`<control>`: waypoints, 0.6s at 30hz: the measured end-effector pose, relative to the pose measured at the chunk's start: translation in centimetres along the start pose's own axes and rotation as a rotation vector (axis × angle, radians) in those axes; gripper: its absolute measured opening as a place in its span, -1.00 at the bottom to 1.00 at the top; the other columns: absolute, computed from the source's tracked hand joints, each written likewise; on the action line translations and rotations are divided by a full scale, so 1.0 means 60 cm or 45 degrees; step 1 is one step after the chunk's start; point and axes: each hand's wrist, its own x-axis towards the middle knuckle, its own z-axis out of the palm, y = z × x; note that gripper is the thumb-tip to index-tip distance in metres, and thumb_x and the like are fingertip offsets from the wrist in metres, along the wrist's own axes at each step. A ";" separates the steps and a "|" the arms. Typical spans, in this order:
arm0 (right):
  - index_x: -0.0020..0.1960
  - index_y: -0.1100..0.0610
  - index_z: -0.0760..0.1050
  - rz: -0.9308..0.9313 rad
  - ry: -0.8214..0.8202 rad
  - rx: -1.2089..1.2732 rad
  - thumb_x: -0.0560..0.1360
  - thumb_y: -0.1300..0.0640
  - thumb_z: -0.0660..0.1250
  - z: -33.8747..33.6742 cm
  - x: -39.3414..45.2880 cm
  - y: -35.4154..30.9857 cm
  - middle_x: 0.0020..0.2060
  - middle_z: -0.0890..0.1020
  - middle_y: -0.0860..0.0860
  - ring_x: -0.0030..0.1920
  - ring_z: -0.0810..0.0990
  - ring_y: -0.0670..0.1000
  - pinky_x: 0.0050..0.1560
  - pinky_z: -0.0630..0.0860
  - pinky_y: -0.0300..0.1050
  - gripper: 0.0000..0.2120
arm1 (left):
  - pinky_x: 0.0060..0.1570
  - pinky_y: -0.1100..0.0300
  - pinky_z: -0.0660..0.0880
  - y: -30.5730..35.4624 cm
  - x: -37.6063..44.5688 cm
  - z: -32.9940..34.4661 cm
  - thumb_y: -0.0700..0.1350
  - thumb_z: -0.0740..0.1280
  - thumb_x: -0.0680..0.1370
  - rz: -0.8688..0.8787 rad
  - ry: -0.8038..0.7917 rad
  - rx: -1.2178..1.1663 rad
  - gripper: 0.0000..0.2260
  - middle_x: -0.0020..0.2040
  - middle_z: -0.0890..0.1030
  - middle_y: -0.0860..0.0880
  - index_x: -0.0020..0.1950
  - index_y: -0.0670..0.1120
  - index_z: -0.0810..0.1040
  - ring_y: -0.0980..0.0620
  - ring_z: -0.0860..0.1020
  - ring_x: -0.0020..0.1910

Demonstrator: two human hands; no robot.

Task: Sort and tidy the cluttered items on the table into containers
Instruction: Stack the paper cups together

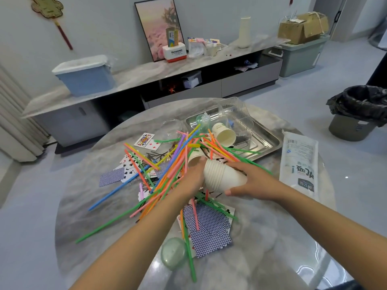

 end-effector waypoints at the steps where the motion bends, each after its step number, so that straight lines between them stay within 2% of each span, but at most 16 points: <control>1: 0.30 -0.07 0.41 0.014 0.005 -0.013 0.28 0.03 0.56 0.003 0.006 0.000 0.08 0.51 -0.15 0.05 0.49 -0.08 -0.03 0.48 -0.17 -0.36 | 0.03 0.15 0.44 -0.011 0.009 -0.010 0.02 0.03 0.65 0.088 0.115 0.172 -0.67 0.12 0.55 -0.04 0.25 -0.05 0.49 -0.01 0.49 0.12; 3: 0.30 -0.06 0.41 0.069 0.014 -0.019 0.27 0.01 0.55 0.008 0.019 0.002 0.09 0.53 -0.11 0.02 0.52 -0.05 -0.08 0.54 -0.12 -0.35 | -0.05 0.12 0.46 -0.031 0.027 -0.028 -0.09 0.13 0.63 0.195 0.391 0.409 -0.74 0.07 0.57 -0.05 0.19 -0.10 0.54 -0.03 0.52 0.04; 5: 0.33 -0.03 0.39 0.125 0.025 -0.055 0.27 0.01 0.55 0.013 0.033 0.007 0.16 0.53 -0.05 0.05 0.51 -0.02 -0.04 0.50 -0.12 -0.32 | 0.02 0.03 0.48 -0.041 0.047 -0.042 -0.09 0.21 0.59 0.261 0.570 0.661 -0.76 0.11 0.53 -0.08 0.21 -0.11 0.52 -0.08 0.51 0.09; 8: 0.38 -0.01 0.34 0.181 0.057 -0.088 0.28 0.02 0.54 0.013 0.051 0.013 0.22 0.50 -0.04 0.09 0.47 -0.03 -0.01 0.37 -0.18 -0.28 | 0.04 0.05 0.45 -0.045 0.080 -0.053 -0.04 0.28 0.56 0.293 0.544 1.049 -0.69 0.19 0.49 -0.07 0.27 -0.10 0.47 -0.08 0.47 0.15; 11: 0.38 -0.01 0.34 0.223 0.050 -0.126 0.30 0.02 0.53 0.005 0.065 0.016 0.21 0.50 -0.03 0.10 0.47 -0.01 -0.02 0.37 -0.17 -0.30 | -0.01 0.07 0.45 -0.044 0.103 -0.051 -0.05 0.25 0.57 0.316 0.526 1.287 -0.71 0.20 0.50 -0.07 0.27 -0.11 0.45 -0.08 0.49 0.13; 13: 0.36 -0.02 0.35 0.245 0.050 -0.189 0.28 0.00 0.53 -0.003 0.072 0.024 0.21 0.50 -0.04 0.14 0.49 0.01 0.00 0.39 -0.15 -0.30 | -0.07 0.09 0.44 -0.045 0.105 -0.051 -0.09 0.22 0.58 0.355 0.562 1.246 -0.75 0.16 0.52 -0.06 0.22 -0.12 0.49 -0.07 0.49 0.10; 18: 0.35 -0.07 0.36 0.306 0.088 -0.289 0.23 0.01 0.54 -0.034 0.079 0.045 0.20 0.53 -0.06 0.14 0.51 0.03 0.12 0.46 -0.05 -0.27 | -0.22 0.12 0.39 -0.038 0.087 -0.060 -0.10 0.25 0.56 0.354 0.741 0.887 -0.87 0.00 0.59 0.01 0.03 -0.05 0.58 -0.06 0.54 -0.03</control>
